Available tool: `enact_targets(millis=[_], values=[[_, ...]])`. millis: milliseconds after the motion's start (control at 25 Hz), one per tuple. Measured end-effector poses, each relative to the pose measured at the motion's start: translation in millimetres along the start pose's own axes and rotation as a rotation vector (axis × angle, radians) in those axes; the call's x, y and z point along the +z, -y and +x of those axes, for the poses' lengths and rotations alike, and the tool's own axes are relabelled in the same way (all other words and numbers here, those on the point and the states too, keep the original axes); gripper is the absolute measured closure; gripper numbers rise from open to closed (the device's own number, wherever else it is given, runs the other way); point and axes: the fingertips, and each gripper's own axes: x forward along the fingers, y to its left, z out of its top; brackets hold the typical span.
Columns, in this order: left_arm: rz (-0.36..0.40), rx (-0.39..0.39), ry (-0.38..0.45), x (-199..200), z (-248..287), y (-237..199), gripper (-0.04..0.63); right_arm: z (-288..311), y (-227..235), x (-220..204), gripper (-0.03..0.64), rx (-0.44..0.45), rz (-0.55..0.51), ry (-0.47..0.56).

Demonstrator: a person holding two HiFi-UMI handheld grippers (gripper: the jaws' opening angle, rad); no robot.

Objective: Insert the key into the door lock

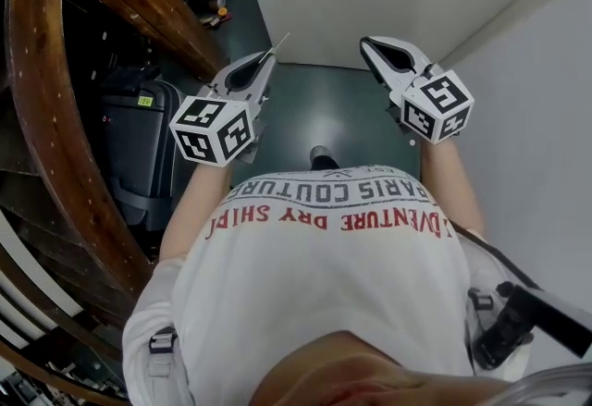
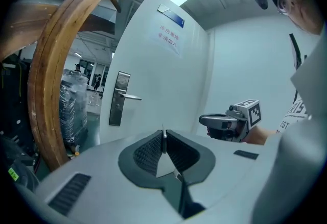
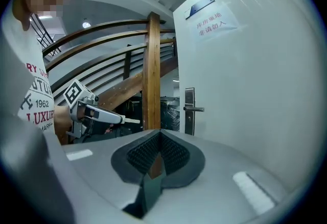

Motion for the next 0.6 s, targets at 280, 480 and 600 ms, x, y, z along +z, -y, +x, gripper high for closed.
enact_targets(millis=[280,480,600], values=[[-0.008,0.073,0.026,32.2,71.6,-46.9,0.572,78.7,76.7,23.7,0.614,0.149,-0.163,-0.032],[-0.038,0.099,0.02,38.5,93.6,-79.3,0.572,133.7,106.3,45.8,0.57,0.143,-0.335,-0.05],[-0.078,0.094,0.026,44.0,107.8,-101.0,0.572,172.7,129.7,67.5,0.49,0.119,-0.376,0.001]])
